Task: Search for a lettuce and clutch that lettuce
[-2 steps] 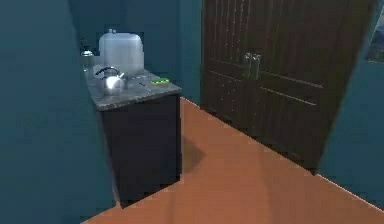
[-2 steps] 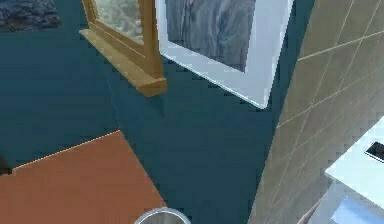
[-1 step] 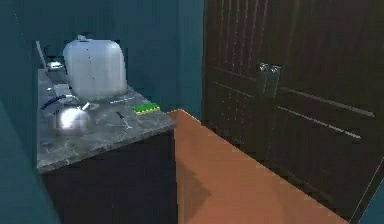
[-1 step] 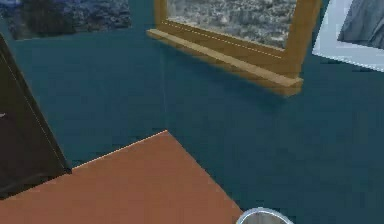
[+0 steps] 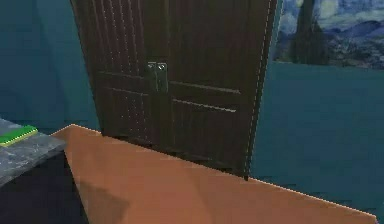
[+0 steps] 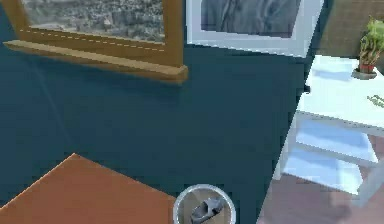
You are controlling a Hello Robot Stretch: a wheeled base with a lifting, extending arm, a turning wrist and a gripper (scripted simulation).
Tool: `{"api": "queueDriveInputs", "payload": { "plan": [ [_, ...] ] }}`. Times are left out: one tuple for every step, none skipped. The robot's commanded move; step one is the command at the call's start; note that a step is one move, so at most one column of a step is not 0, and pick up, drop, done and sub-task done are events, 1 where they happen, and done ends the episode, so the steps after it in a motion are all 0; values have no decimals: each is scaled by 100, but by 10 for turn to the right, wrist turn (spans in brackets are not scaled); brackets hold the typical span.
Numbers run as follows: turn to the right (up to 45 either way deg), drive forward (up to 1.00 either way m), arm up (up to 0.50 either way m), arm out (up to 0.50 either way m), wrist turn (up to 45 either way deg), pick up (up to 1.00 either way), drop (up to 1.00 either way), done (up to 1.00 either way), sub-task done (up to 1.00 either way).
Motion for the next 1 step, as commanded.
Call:
{"api": "queueDriveInputs", "payload": {
  "plan": [
    [0, 80, 0, 0, 0, 0, 0, 0, 0]
  ]
}}
